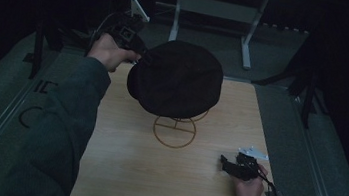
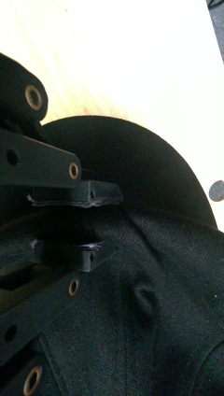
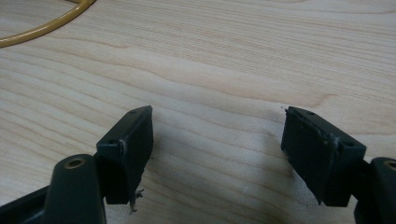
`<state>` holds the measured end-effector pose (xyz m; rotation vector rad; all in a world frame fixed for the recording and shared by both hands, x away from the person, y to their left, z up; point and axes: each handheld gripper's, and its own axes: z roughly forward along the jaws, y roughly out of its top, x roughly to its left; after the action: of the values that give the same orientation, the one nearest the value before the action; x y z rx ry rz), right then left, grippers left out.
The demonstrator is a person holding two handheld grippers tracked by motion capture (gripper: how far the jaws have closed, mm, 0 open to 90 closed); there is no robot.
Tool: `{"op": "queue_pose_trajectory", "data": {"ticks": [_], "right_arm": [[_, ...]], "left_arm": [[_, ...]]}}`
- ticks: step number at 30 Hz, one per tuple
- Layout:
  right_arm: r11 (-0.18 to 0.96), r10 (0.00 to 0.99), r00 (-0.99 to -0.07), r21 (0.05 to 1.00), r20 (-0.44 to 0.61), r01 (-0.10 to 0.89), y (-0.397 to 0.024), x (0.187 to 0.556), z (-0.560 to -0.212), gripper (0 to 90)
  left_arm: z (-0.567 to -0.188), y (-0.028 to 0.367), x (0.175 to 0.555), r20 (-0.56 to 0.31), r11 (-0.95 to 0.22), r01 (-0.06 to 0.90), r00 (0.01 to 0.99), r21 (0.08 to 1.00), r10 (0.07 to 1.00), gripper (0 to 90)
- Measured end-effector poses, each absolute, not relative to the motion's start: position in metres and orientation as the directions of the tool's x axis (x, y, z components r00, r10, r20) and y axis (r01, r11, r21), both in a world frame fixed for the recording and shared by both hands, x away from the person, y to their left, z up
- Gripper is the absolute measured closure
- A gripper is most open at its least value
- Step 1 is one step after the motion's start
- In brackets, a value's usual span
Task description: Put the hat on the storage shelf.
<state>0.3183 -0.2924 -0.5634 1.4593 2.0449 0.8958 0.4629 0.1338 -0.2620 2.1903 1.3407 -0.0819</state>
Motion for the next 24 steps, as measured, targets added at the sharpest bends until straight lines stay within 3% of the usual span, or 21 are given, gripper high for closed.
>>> {"op": "queue_pose_trajectory", "data": {"ticks": [24], "right_arm": [[0.222, 0.946, -0.324, 0.737, -0.004, 0.639, -0.292, 0.318, -0.563, 25.3]], "left_arm": [[-0.28, 0.088, 0.474, -0.292, -0.379, 0.837, 0.506, 0.395, 0.812, 74.9]]}}
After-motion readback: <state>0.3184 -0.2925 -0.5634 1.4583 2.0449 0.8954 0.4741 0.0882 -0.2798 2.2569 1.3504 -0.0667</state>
